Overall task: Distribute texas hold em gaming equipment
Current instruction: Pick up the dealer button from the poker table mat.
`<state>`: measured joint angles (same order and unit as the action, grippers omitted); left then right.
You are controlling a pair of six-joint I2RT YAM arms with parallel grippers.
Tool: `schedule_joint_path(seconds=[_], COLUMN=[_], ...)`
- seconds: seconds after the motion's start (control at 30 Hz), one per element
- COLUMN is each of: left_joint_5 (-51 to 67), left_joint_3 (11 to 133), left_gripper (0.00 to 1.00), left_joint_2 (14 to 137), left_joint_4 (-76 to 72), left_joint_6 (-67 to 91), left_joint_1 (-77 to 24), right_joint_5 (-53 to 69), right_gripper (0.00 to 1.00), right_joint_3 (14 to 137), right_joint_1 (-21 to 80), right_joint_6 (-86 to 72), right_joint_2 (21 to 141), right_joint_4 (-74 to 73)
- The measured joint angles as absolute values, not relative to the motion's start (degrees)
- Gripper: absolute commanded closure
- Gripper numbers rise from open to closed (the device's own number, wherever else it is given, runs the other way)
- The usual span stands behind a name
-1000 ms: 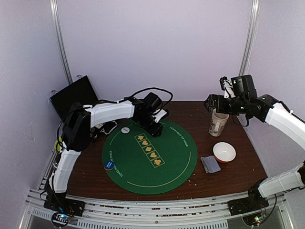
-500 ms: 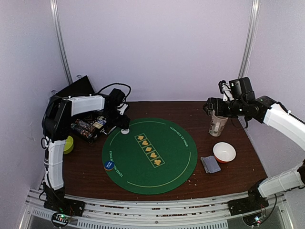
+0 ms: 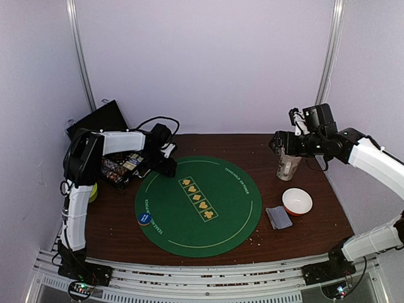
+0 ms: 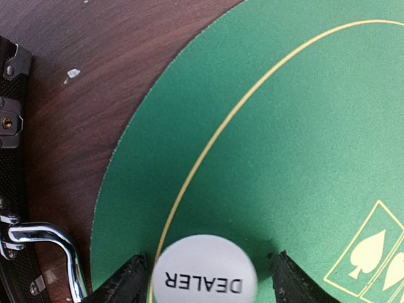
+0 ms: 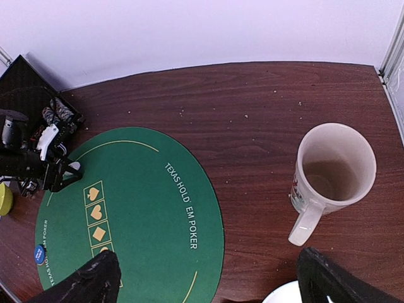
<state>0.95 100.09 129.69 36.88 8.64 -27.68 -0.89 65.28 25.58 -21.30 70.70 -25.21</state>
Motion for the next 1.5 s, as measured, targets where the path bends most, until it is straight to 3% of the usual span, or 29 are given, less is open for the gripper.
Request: schedule_joint_path(seconds=[0.33, 0.53, 0.77, 0.87, 1.5], left_joint_5=[0.5, 1.4, 0.9, 0.0, 2.1], left_joint_3=[100.5, 100.5, 100.5, 99.7, 95.0], left_gripper=[0.43, 0.43, 0.3, 0.29, 0.52], left_joint_2=[129.9, 129.9, 129.9, 129.9, 127.7], left_joint_4=[35.7, 34.4, 34.5, 34.5, 30.1], left_joint_6=[7.4, 6.9, 6.5, 6.5, 7.8], left_joint_1=[-29.4, -30.2, -30.2, -30.1, -28.6], right_joint_5=[-0.8, -0.7, -0.6, -0.2, 2.0], right_gripper=[0.0, 0.0, 0.0, 0.0, 0.0], right_joint_3=[65.3, 65.2, 65.2, 65.2, 65.0], right_joint_1=[25.6, 25.6, 25.6, 25.6, 25.6], right_joint_6=[-21.3, -21.4, -21.4, -21.3, -21.2], right_joint_2=[70.7, 70.7, 70.7, 70.7, 72.3], right_joint_4=[-25.2, -25.2, -25.2, -25.2, -24.1])
